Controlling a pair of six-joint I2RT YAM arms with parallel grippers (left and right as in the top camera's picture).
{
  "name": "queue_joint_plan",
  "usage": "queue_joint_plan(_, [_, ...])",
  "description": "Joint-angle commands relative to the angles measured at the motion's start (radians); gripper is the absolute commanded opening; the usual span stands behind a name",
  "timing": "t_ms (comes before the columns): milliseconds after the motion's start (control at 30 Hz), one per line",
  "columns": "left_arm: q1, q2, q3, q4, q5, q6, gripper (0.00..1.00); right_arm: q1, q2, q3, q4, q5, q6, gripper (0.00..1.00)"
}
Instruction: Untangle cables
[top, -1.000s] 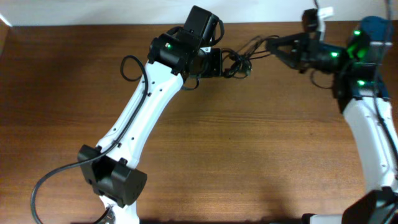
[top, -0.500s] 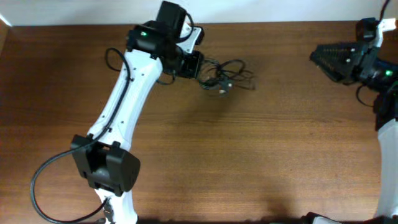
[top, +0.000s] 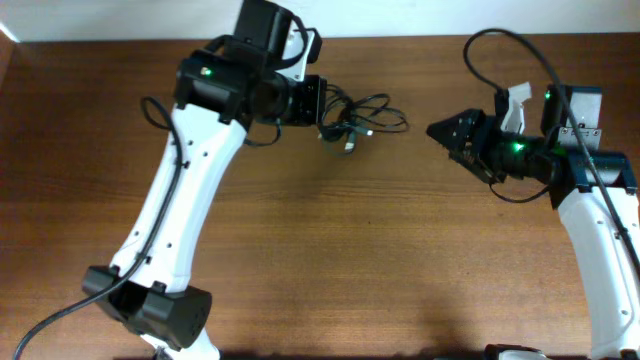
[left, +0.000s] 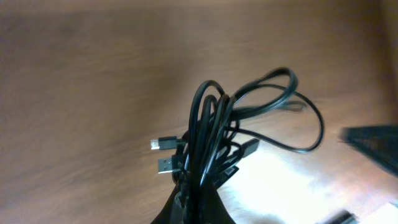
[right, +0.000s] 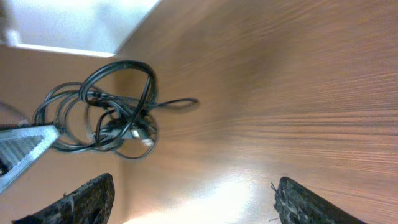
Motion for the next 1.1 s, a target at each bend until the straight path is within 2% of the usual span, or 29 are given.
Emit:
queue_joint_plan(0, [-0.054,0.089,-0.051,-0.062,-0.311,-0.087,0.0,0.005,-0.008,0.0,-0.079,0.243,-0.106,0.83])
queue_joint_plan(100, [-0.099,0.18,-0.087,-0.066,-0.32,-0.087,0.0,0.005,-0.008,0.0,-0.133,0.332,-0.116,0.83])
queue_joint_plan(133, [-0.112,0.204,-0.087,-0.07,-0.32,-0.087,0.06,0.005,-0.008,0.0,-0.142,0.345,-0.116,0.83])
queue_joint_plan(200, [-0.151,0.279,-0.087,-0.076,-0.32,-0.084,0.74,0.005,-0.008,0.0,-0.166,0.372,-0.116,0.83])
queue_joint_plan(267, [-0.171,0.318,-0.087,-0.075,-0.321,-0.023,0.99,0.005,-0.008,0.0,-0.181,0.378,-0.116,0.84])
queue_joint_plan(400, [-0.171,0.322,-0.078,-0.064,-0.322,0.086,1.0,0.005,-0.007,0.0,-0.195,0.378,-0.116,0.85])
queue_joint_plan(500, [-0.126,0.322,-0.078,-0.081,-0.326,0.15,0.99,0.005,-0.002,0.0,-0.211,0.378,-0.115,0.85])
queue_joint_plan(567, [-0.092,0.322,-0.078,-0.1,-0.333,0.185,0.97,0.005,0.015,0.0,-0.221,0.378,-0.115,0.88])
queue_joint_plan(633, [-0.049,0.322,-0.078,-0.114,-0.339,0.173,0.93,0.006,0.042,0.0,-0.232,0.378,-0.115,0.88])
queue_joint_plan(733, [0.047,0.323,-0.097,-0.118,-0.336,0.007,0.84,0.005,0.124,0.0,-0.256,0.378,-0.115,0.89])
queue_joint_plan(767, [0.059,0.323,-0.107,-0.112,-0.336,-0.002,0.83,0.005,0.14,0.0,-0.261,0.377,-0.115,0.88])
queue_joint_plan(833, [0.094,0.323,-0.155,-0.081,-0.319,-0.008,0.74,0.005,0.182,0.0,-0.271,0.377,-0.115,0.88])
queue_joint_plan(900, [0.141,0.323,-0.237,-0.019,-0.222,0.0,0.68,0.005,0.21,0.0,-0.274,0.378,-0.12,0.89])
queue_joint_plan(1000, [0.177,0.323,-0.33,0.056,-0.114,0.008,0.65,0.005,0.211,0.0,-0.264,0.378,-0.171,0.89])
queue_joint_plan(1067, [0.18,0.323,-0.378,0.085,-0.091,0.003,0.57,0.005,0.211,0.0,-0.264,0.378,-0.224,0.89])
